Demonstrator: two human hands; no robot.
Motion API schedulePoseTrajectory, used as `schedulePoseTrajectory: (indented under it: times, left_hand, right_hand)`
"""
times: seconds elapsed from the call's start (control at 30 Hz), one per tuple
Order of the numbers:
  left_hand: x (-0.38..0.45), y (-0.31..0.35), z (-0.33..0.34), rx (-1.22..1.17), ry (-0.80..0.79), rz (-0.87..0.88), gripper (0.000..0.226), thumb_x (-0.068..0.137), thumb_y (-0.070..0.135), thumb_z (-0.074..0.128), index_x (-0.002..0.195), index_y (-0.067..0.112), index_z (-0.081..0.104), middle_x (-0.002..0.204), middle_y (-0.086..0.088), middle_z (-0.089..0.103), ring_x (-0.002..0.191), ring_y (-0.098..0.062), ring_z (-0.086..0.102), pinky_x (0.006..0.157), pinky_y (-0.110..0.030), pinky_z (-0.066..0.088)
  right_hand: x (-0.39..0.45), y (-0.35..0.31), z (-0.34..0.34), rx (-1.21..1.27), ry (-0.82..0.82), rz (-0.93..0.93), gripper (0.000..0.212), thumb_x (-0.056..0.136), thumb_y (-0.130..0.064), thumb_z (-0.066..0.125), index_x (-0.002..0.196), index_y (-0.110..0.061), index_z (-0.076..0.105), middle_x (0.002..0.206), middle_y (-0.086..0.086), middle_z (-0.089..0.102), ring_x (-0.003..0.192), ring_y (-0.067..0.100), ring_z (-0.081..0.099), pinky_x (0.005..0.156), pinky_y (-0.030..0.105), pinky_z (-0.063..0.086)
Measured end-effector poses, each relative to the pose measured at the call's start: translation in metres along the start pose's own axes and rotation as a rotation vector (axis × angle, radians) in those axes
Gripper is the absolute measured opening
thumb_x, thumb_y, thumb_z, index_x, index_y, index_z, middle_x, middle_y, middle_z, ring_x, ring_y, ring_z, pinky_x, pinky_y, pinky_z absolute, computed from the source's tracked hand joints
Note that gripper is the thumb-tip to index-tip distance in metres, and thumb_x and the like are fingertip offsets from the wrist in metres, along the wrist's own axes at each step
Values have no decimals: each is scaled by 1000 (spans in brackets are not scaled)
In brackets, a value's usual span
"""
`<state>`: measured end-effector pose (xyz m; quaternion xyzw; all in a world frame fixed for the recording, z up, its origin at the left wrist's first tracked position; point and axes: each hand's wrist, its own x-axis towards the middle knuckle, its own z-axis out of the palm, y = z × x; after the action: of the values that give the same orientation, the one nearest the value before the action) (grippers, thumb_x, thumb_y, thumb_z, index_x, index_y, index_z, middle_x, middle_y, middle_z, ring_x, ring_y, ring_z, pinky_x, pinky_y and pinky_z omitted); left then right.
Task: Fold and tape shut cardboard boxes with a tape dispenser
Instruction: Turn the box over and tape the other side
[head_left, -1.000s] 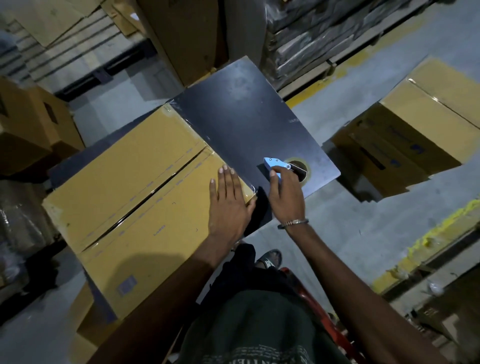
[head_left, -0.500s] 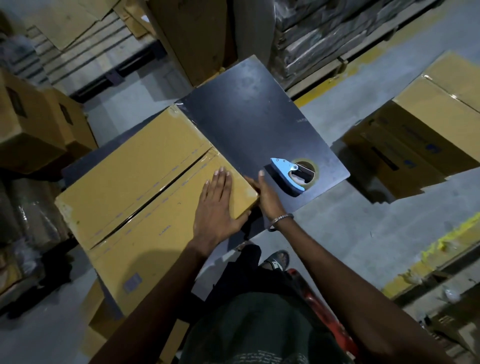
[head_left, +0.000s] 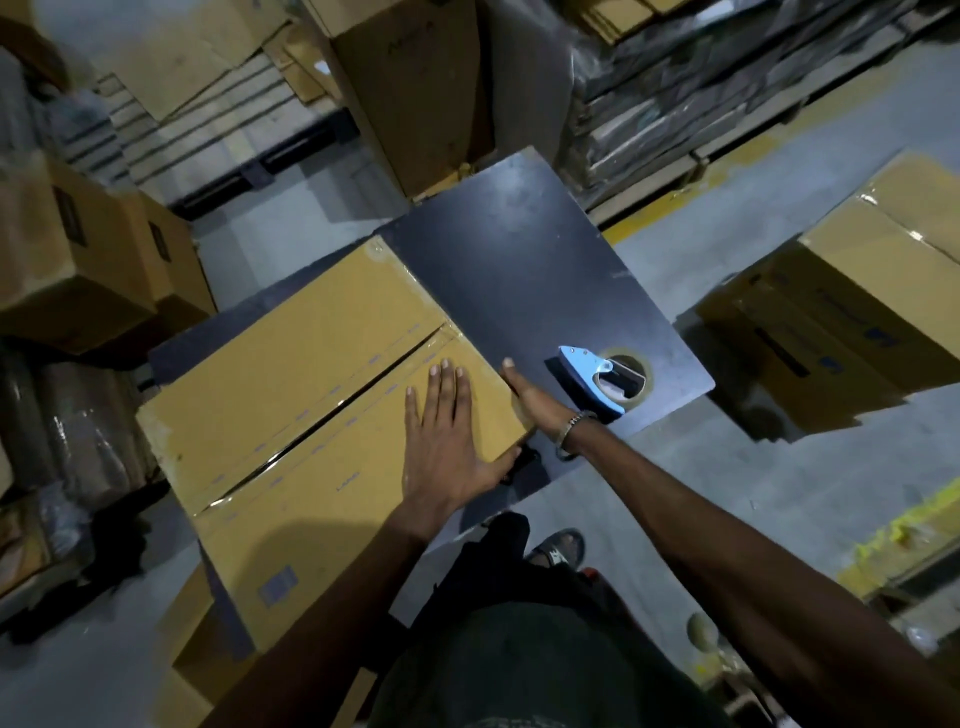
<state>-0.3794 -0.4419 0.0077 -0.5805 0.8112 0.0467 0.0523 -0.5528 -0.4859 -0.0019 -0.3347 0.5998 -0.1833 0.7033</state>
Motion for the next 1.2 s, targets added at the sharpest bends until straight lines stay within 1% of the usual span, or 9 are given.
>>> schedulePoseTrajectory:
  times: [0.2,0.4,0.53,0.73,0.87,0.97,1.03,1.1,1.2]
  left_hand:
    - [4,-15,-2,-270,133,36,106,91,83,45,167,11,25,176,-9,11,164,-19,4,129,-61,4]
    - [31,-77,-8,-242,304,-143,72,103,60,46,159,15,43,173,-8,27,162,-23,17,129,-58,10]
    - [49,-91,-7,-198,192,-272,77,107,63,29,168,17,22,176,-7,13,163,-22,7,130,-58,9]
    - [50,-90,-1,-162,158,-294,75,109,61,26,168,16,20,176,-8,12,163,-22,7,131,-56,8]
    - [48,-90,-1,-162,153,-295,75,109,62,26,168,16,20,176,-7,10,163,-21,6,131,-55,7]
    - [49,-90,-2,-165,153,-302,75,108,61,27,169,17,18,177,-6,8,164,-20,2,131,-55,7]
    - [51,-91,-2,-184,138,-311,76,108,61,27,169,18,18,177,-5,7,164,-19,-1,131,-54,6]
    - [51,-92,-1,-182,132,-306,76,108,62,28,169,18,18,177,-4,7,164,-18,-1,131,-54,6]
    - [51,-94,0,-189,129,-300,75,108,60,31,168,16,22,177,-5,9,164,-19,1,131,-55,8]
  right_hand:
    - [2,-51,25,-398,182,-349,69,110,-56,23,166,-21,6,173,-5,9,158,12,12,127,32,8]
    - [23,-38,25,-626,228,-234,74,105,-68,15,157,-19,36,153,14,52,137,37,52,109,45,43]
    - [22,-59,8,-634,114,9,121,78,-98,2,157,-15,41,157,17,47,140,34,48,110,47,38]
    - [42,-101,46,-624,162,-430,70,111,-51,29,166,-15,4,173,3,9,157,21,19,125,32,18]
    - [64,-92,42,-671,195,-222,78,104,-69,14,159,-17,31,156,16,47,140,36,48,109,45,42]
    - [75,-110,24,-747,113,-28,109,90,-87,-1,152,-12,48,154,19,49,139,37,49,113,48,37]
    - [82,-125,19,-743,126,-11,116,83,-92,-3,161,-13,31,167,13,30,151,32,35,123,49,27]
    - [88,-134,30,-664,200,-173,96,96,-81,7,166,-17,8,173,2,8,159,21,14,126,41,14]
    - [95,-130,53,-646,160,-347,73,108,-62,18,167,-21,4,173,-1,10,157,16,17,126,35,17]
